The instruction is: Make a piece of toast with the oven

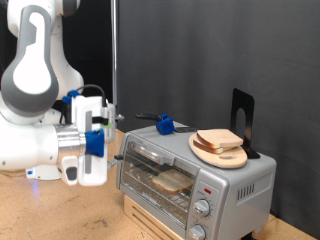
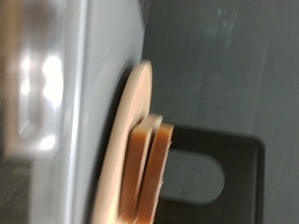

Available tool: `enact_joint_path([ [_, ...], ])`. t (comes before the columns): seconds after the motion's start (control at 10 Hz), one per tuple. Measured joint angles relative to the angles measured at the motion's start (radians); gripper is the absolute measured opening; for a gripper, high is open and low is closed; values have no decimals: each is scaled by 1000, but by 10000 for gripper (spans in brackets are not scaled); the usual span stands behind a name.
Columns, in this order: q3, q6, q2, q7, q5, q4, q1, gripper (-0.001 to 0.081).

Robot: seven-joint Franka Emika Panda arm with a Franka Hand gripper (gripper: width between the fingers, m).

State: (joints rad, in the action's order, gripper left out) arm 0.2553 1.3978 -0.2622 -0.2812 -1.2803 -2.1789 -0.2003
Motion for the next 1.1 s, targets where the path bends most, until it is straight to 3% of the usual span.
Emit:
enact_joint_path([
  [0.4, -27, 183, -111, -45, -120, 92, 10, 806],
  [0.5, -27, 159, -111, -35, -111, 91, 7, 806],
  [0.7, -27, 16, -140, 15, -70, 123, -17, 806],
  [0.9, -30, -1, -228, 44, -76, 205, -23, 806],
  [1.1, -38, 34, -306, 39, -118, 278, -23, 806],
])
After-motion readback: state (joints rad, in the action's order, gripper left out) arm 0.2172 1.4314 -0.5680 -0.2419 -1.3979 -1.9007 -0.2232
